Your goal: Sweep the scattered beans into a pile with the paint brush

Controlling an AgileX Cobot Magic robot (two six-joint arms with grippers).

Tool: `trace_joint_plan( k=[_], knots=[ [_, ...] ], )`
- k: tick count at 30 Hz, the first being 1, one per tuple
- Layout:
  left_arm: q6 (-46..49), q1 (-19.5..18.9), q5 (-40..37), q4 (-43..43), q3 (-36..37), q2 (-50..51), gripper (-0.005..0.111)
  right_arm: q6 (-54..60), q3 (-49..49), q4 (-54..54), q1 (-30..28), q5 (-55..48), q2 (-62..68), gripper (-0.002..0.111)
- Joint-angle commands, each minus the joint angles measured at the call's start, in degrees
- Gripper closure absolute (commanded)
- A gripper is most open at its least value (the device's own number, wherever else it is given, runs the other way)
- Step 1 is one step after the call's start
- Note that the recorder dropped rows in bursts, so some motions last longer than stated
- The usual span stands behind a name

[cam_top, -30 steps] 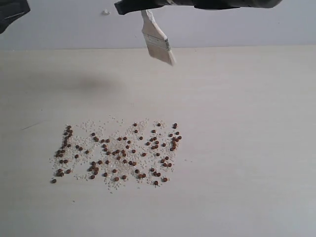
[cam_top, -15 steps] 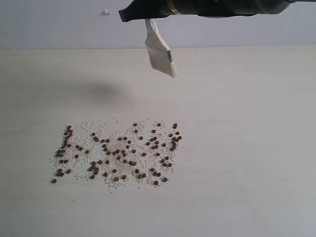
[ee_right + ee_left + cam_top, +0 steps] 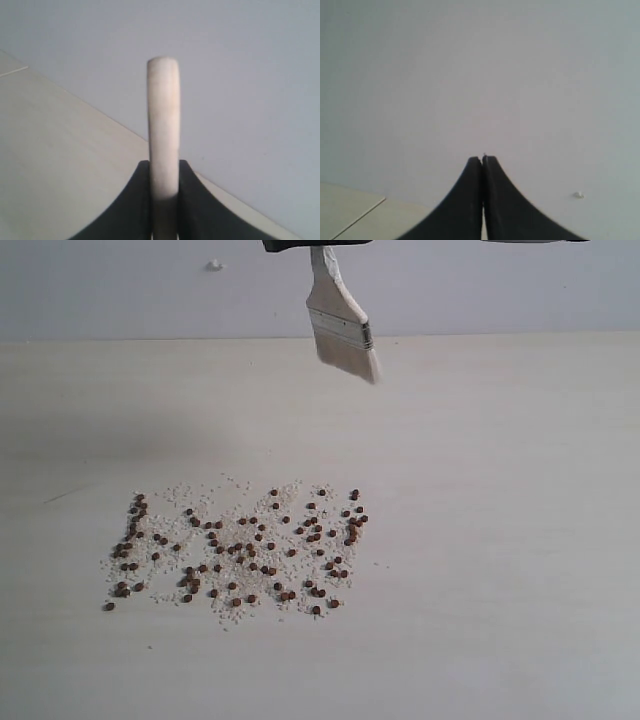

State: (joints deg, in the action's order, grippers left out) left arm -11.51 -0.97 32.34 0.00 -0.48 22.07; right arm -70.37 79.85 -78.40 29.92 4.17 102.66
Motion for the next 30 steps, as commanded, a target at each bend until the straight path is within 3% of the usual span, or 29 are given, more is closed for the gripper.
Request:
trace_joint_plan(
  k=[1,5,11,20,30],
  knots=[
    [0.69,0.17,-8.44,-1.97,0.48,-7.81,0.107,1.70,-1.18,-0.13,0.05,0.20,-2.83,0.108],
    [0.93,0.17,-16.85,-0.83,0.48,-16.56,0.107,4.05,-2.29,-0.13,0.05,0.29,-5.23,0.108],
    [-0.66,0.17,-27.74,-0.83,0.48,-22.07,0.107,8.59,-5.28,-0.13,0.05,0.68,-7.58,0.108],
    [-7.65,0.17,-33.79,-0.83,0.48,-22.07,0.107,10.85,-6.87,0.01,0.05,4.77,-7.88,0.108],
    [-7.67,0.17,-38.17,-0.83,0.48,-22.07,0.107,10.45,-7.18,0.01,0.05,5.80,-7.99,0.108]
  ],
)
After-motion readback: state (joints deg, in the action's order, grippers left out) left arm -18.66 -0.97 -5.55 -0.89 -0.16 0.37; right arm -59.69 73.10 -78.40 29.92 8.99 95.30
